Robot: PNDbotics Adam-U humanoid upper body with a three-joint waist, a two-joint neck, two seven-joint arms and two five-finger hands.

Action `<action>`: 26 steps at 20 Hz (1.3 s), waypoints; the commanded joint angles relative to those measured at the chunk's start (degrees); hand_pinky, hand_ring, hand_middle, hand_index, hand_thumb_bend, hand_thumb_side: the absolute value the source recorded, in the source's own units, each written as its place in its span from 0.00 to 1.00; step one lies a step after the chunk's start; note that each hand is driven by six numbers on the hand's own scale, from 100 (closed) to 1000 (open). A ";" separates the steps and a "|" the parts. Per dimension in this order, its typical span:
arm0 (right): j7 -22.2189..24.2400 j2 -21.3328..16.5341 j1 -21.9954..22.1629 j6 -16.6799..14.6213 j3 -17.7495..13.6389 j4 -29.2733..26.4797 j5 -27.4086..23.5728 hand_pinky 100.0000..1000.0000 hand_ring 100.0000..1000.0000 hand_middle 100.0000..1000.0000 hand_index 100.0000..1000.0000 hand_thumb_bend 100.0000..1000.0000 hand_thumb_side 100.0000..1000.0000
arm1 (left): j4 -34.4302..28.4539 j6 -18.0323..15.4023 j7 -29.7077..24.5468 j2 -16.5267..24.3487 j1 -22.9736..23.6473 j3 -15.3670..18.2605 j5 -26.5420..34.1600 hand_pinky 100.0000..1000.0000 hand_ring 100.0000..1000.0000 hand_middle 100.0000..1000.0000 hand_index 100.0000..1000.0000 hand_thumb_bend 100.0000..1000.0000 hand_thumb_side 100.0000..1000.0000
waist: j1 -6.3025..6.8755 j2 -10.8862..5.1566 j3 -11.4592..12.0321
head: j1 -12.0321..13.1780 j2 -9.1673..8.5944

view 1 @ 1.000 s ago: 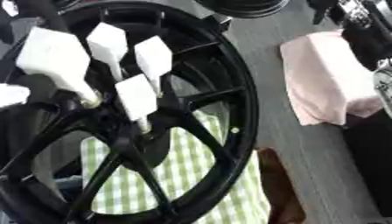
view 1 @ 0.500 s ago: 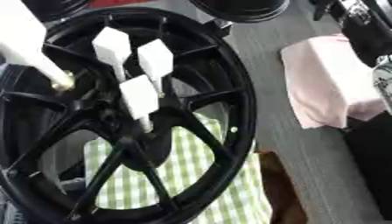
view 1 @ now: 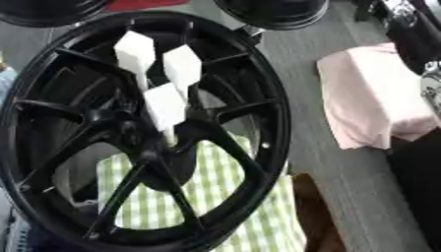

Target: Pull the pin out of the wheel hub.

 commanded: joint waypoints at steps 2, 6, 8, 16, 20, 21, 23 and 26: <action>-0.90 -1.80 0.15 -0.13 -1.22 -0.86 0.22 0.94 0.93 0.33 0.60 0.00 0.65 | 5.73 -1.70 6.86 4.98 4.92 5.91 3.32 0.59 0.03 0.00 0.17 0.00 0.01 | -0.67 -1.65 0.24 | -1.77 -0.21; -1.98 -1.70 0.74 -0.35 -1.85 -0.86 0.13 0.94 0.93 0.33 0.60 0.00 0.65 | 10.11 -3.84 12.69 5.80 10.26 8.96 6.86 0.59 0.03 0.00 0.17 0.00 0.01 | -1.74 -2.23 0.41 | -3.79 0.36; -2.53 -1.50 0.87 -0.28 -2.16 -0.86 -0.03 0.94 0.93 0.33 0.60 0.00 0.65 | 10.93 -4.70 14.77 5.78 12.77 9.65 7.84 0.59 0.03 0.00 0.18 0.00 0.01 | -2.22 -2.44 0.63 | -4.67 0.51; -3.55 -0.39 1.45 0.50 -2.91 -0.86 -0.19 0.94 0.93 0.33 0.60 0.00 0.65 | 11.22 -7.73 23.11 1.74 22.40 10.63 10.33 0.71 0.24 0.18 0.41 0.00 0.00 | -3.50 -2.34 0.51 | -5.13 -0.06; -3.81 -0.04 2.04 0.75 -3.23 -0.86 0.35 0.94 0.93 0.33 0.60 0.00 0.66 | 9.75 -9.21 20.65 -0.47 26.34 10.97 8.33 0.93 0.70 0.66 0.81 0.27 0.43 | -3.70 -2.23 0.49 | -4.95 -0.50; -3.94 0.03 2.19 0.76 -3.32 -0.86 0.50 0.94 0.93 0.33 0.60 0.00 0.66 | 9.27 -9.36 20.64 -0.93 27.16 11.24 7.14 0.96 0.75 0.73 0.86 0.35 0.58 | -3.77 -2.17 0.52 | -4.92 -0.55; -4.20 0.04 2.40 0.73 -3.43 -0.86 0.69 0.94 0.93 0.33 0.60 0.00 0.66 | 7.97 -9.53 21.12 -1.97 28.53 11.69 5.11 0.98 0.77 0.77 0.89 0.36 0.69 | -3.86 -2.07 0.55 | -4.84 -0.56; -4.65 -0.01 2.67 0.52 -3.67 -0.86 0.84 0.94 0.93 0.33 0.60 0.00 0.66 | 6.70 -9.20 23.09 -2.97 30.02 12.42 4.32 0.98 0.77 0.77 0.90 0.32 0.75 | -3.98 -1.96 0.54 | -4.72 -0.84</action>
